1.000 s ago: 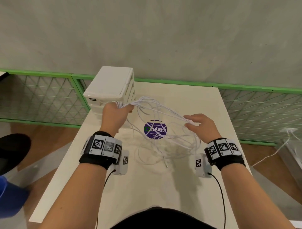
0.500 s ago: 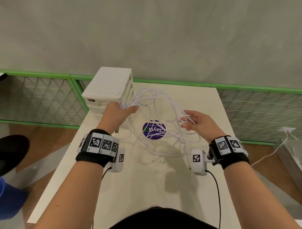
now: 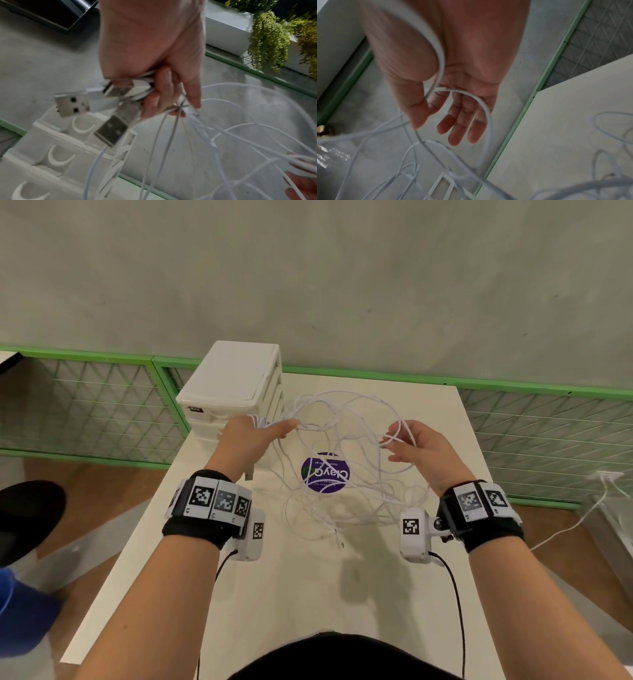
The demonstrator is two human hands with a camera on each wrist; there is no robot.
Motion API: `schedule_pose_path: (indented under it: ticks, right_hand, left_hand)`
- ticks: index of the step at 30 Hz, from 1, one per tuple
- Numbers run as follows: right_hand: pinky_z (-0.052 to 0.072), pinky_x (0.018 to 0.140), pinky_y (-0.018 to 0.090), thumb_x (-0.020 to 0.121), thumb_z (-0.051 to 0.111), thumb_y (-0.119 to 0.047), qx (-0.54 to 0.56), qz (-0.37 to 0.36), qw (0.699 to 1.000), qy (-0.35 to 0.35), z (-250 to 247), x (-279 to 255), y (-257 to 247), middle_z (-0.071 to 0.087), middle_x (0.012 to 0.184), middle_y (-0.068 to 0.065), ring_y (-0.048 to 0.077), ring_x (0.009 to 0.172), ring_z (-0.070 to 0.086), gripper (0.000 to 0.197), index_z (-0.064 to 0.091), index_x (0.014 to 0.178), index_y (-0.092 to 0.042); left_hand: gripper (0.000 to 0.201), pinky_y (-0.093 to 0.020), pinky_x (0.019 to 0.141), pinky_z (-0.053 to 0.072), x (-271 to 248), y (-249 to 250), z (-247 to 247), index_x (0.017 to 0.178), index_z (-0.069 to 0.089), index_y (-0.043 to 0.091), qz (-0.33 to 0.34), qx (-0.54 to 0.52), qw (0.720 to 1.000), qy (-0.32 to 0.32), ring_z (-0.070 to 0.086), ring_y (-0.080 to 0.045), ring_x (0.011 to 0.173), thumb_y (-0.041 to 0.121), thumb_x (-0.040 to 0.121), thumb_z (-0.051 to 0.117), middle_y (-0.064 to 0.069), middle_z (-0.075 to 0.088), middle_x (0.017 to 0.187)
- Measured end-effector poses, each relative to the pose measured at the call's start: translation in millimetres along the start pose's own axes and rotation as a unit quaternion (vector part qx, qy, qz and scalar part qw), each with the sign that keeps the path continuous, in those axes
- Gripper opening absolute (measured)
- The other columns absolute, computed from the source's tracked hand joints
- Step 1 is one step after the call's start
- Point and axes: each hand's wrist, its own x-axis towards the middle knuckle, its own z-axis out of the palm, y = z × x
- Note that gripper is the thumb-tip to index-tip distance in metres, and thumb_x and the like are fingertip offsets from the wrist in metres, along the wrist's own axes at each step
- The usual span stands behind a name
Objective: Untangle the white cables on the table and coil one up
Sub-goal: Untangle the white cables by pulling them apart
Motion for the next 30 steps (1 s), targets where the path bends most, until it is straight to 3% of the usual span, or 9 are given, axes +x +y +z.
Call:
schedule_pose_path:
  ticks: [3, 7, 11, 15, 19, 22, 24, 27, 30]
  right_hand:
    - [0.049, 0.072, 0.028, 0.091, 0.059, -0.014, -0.001, 0.008, 0.999, 0.038, -3, 0, 0, 0.069, 0.088, 0.002, 0.017, 0.085, 0.066, 0.01, 0.068, 0.094, -0.015]
    - [0.049, 0.061, 0.021, 0.085, 0.066, -0.019, -0.067, 0.012, 0.986, 0.153, -21, 5, 15, 0.066, 0.078, 0.0, 0.013, 0.074, 0.06, 0.021, 0.071, 0.103, -0.007]
    - [0.055, 0.07, 0.036, 0.079, 0.071, -0.039, -0.15, 0.058, 0.963, 0.215, -31, 5, 26, 0.065, 0.081, 0.001, 0.018, 0.072, 0.061, 0.028, 0.067, 0.099, -0.018]
    - [0.044, 0.064, 0.029, 0.09, 0.056, -0.041, -0.102, 0.127, 0.978, 0.132, -24, -1, 24, 0.066, 0.082, 0.004, 0.015, 0.072, 0.058, 0.034, 0.065, 0.097, -0.009]
    - [0.042, 0.067, 0.026, 0.087, 0.064, -0.027, -0.143, 0.091, 0.981, 0.099, -19, -2, 30, 0.066, 0.084, 0.006, 0.019, 0.08, 0.06, 0.012, 0.064, 0.089, -0.015]
    - [0.043, 0.071, 0.016, 0.087, 0.065, -0.021, -0.162, 0.07, 0.984, 0.041, -17, -6, 23, 0.067, 0.091, -0.003, 0.009, 0.083, 0.06, 0.013, 0.066, 0.099, -0.018]
    - [0.042, 0.077, 0.012, 0.091, 0.059, -0.021, -0.172, 0.057, 0.983, -0.006, -15, -8, 15, 0.066, 0.097, -0.012, -0.002, 0.09, 0.057, 0.016, 0.067, 0.105, -0.022]
    - [0.042, 0.078, 0.021, 0.093, 0.043, -0.001, -0.13, 0.032, 0.991, -0.006, -12, -7, 6, 0.066, 0.095, -0.004, 0.005, 0.089, 0.057, 0.031, 0.066, 0.102, -0.019]
    - [0.044, 0.071, 0.021, 0.092, 0.037, 0.004, -0.129, 0.003, 0.991, 0.026, -13, 0, 1, 0.066, 0.088, -0.002, 0.003, 0.077, 0.06, 0.038, 0.066, 0.095, -0.02]
  left_hand:
    - [0.049, -0.032, 0.061, 0.043, 5, -3, -1, 0.087, 0.068, -0.005, 0.006, -0.028, 0.996, 0.088, 0.049, -0.019, 0.057, 0.044, 0.081, 0.071, -0.005, 0.055, 0.063]
    - [0.046, -0.026, 0.059, 0.039, 11, -4, -5, 0.082, 0.068, -0.006, 0.002, -0.048, 0.989, 0.138, 0.047, -0.019, 0.061, 0.039, 0.081, 0.072, -0.014, 0.057, 0.076]
    - [0.047, -0.019, 0.053, 0.035, 9, -4, -1, 0.085, 0.066, -0.012, 0.02, -0.066, 0.988, 0.142, 0.047, -0.019, 0.064, 0.035, 0.083, 0.072, -0.014, 0.055, 0.078]
    - [0.044, -0.028, 0.058, 0.037, 6, 1, 5, 0.079, 0.064, -0.009, 0.035, -0.081, 0.99, 0.111, 0.046, -0.021, 0.058, 0.035, 0.084, 0.071, -0.007, 0.051, 0.058]
    - [0.044, -0.017, 0.045, 0.035, 3, 8, 11, 0.078, 0.064, -0.01, 0.054, -0.065, 0.992, 0.097, 0.041, -0.005, 0.041, 0.033, 0.085, 0.071, 0.01, 0.046, 0.036]
    - [0.046, -0.023, 0.048, 0.034, 3, 12, 10, 0.082, 0.065, -0.011, 0.07, -0.059, 0.991, 0.094, 0.041, -0.012, 0.046, 0.035, 0.084, 0.071, 0.003, 0.044, 0.048]
    - [0.045, -0.027, 0.048, 0.03, 4, 13, 9, 0.071, 0.059, -0.004, 0.082, -0.045, 0.992, 0.08, 0.034, -0.017, 0.05, 0.037, 0.082, 0.072, -0.006, 0.036, 0.055]
    - [0.052, -0.024, 0.046, 0.022, 2, 16, 8, 0.059, 0.032, 0.014, 0.102, -0.022, 0.992, 0.072, 0.024, -0.014, 0.049, 0.035, 0.08, 0.075, -0.001, 0.024, 0.056]
    - [0.053, -0.026, 0.049, 0.022, 1, 18, 6, 0.059, 0.032, 0.013, 0.125, -0.032, 0.99, 0.056, 0.023, -0.014, 0.049, 0.033, 0.079, 0.076, -0.003, 0.025, 0.056]
